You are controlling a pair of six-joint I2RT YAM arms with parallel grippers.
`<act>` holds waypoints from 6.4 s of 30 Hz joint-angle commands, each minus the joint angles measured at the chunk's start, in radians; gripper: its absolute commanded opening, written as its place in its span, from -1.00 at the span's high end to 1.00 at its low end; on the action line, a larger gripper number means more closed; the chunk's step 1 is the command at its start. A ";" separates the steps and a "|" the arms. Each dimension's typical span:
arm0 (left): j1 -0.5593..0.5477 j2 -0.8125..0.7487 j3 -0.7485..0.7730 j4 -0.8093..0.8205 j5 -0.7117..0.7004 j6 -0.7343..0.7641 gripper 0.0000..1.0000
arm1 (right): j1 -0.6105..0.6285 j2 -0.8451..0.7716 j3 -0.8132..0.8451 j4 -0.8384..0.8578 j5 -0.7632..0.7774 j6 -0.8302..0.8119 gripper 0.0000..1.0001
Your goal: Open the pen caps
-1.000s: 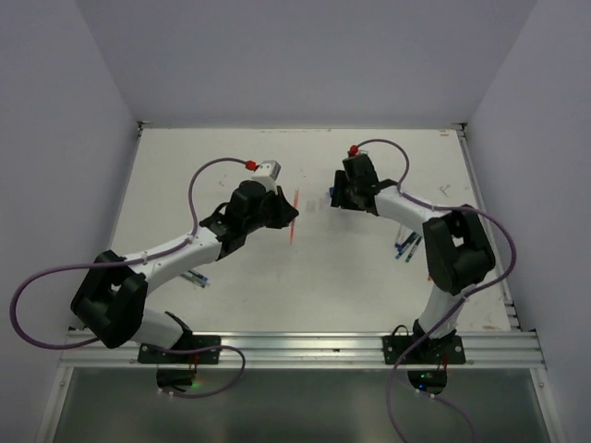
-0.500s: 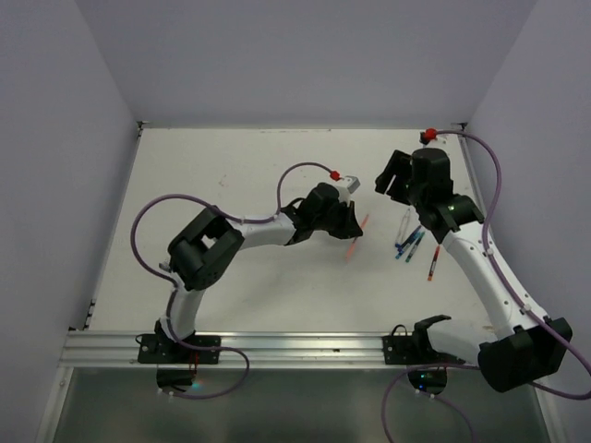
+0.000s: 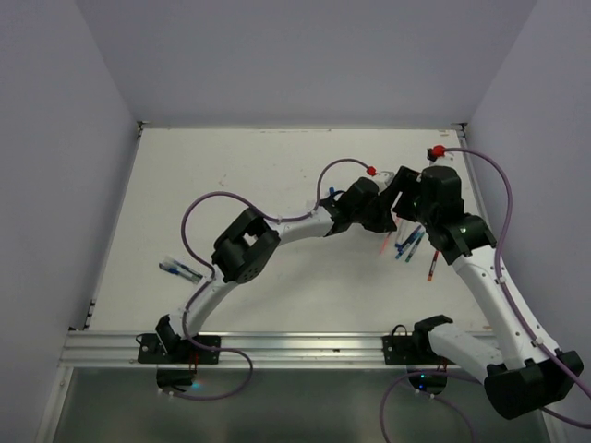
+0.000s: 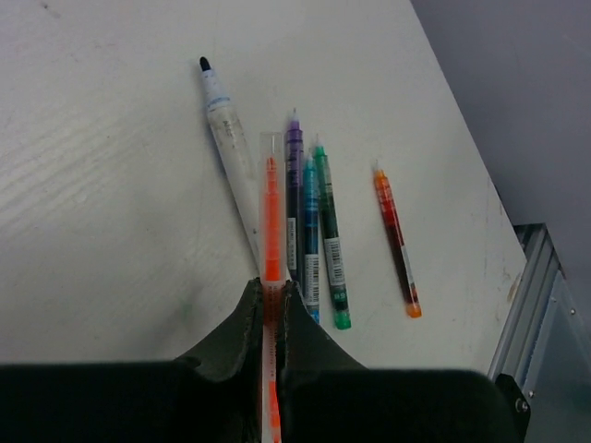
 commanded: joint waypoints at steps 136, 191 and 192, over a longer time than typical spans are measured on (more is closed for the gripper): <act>0.458 -1.311 -1.106 -0.778 -0.875 -0.325 0.06 | 0.158 0.961 0.265 0.368 -0.064 0.030 0.11; 0.740 -1.120 -1.272 -0.549 -0.757 -0.317 0.18 | 0.227 0.341 -0.083 0.355 -0.061 -0.019 -0.58; 0.740 -1.114 -1.272 -0.543 -0.754 -0.316 0.19 | 0.228 0.339 -0.082 0.355 -0.055 -0.019 -0.58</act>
